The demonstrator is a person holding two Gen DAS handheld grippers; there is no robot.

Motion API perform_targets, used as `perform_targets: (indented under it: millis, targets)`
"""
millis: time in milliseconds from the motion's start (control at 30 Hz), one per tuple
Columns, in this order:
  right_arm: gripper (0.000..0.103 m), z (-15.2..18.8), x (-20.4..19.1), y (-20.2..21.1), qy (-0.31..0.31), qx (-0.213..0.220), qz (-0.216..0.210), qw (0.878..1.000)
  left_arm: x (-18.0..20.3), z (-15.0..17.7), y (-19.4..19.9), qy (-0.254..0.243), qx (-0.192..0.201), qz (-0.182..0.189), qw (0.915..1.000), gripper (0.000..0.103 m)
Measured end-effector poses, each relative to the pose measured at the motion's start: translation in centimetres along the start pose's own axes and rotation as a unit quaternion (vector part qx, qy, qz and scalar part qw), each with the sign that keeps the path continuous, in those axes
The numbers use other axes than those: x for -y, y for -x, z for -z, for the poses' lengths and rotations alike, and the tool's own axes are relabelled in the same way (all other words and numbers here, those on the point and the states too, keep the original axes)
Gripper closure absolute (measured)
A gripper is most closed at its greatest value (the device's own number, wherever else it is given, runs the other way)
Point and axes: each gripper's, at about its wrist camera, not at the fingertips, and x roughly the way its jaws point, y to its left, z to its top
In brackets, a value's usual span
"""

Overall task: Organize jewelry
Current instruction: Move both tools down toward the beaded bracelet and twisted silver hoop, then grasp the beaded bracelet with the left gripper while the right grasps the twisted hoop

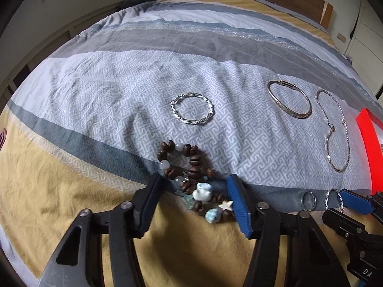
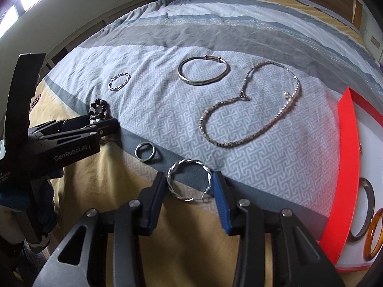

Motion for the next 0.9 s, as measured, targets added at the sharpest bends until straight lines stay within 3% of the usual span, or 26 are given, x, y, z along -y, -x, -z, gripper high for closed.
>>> perform_targets:
  millis: [33, 133, 167, 200, 533, 900]
  targets:
    - [0.065, 0.1, 0.0, 0.1, -0.002, 0.001, -0.002, 1.000, 0.2, 0.0, 0.1, -0.004, 0.000, 0.002, 1.0000, 0.056]
    - [0.066, 0.3, 0.2, 0.4, -0.010, 0.002, -0.007, 1.000, 0.4, 0.1, 0.5, -0.012, -0.003, 0.016, 0.9998, 0.074]
    - [0.066, 0.5, 0.2, 0.7, -0.013, 0.003, -0.008, 1.000, 0.6, 0.2, 0.7, -0.013, -0.005, 0.024, 0.9996, 0.085]
    - [0.066, 0.5, 0.1, 0.9, -0.014, 0.004, -0.010, 1.000, 0.6, 0.2, 0.8, -0.014, -0.008, 0.032, 0.9994, 0.088]
    - [0.066, 1.6, -0.8, 4.9, -0.021, 0.025, -0.013, 0.999, 1.3, 1.4, 6.1, -0.026, 0.015, 0.072, 0.9970, 0.088]
    - [0.066, 3.9, -2.3, 13.8, -0.026, 0.087, -0.007, 0.996, 2.8, 3.4, 15.0, -0.047, 0.065, 0.096, 0.9922, 0.088]
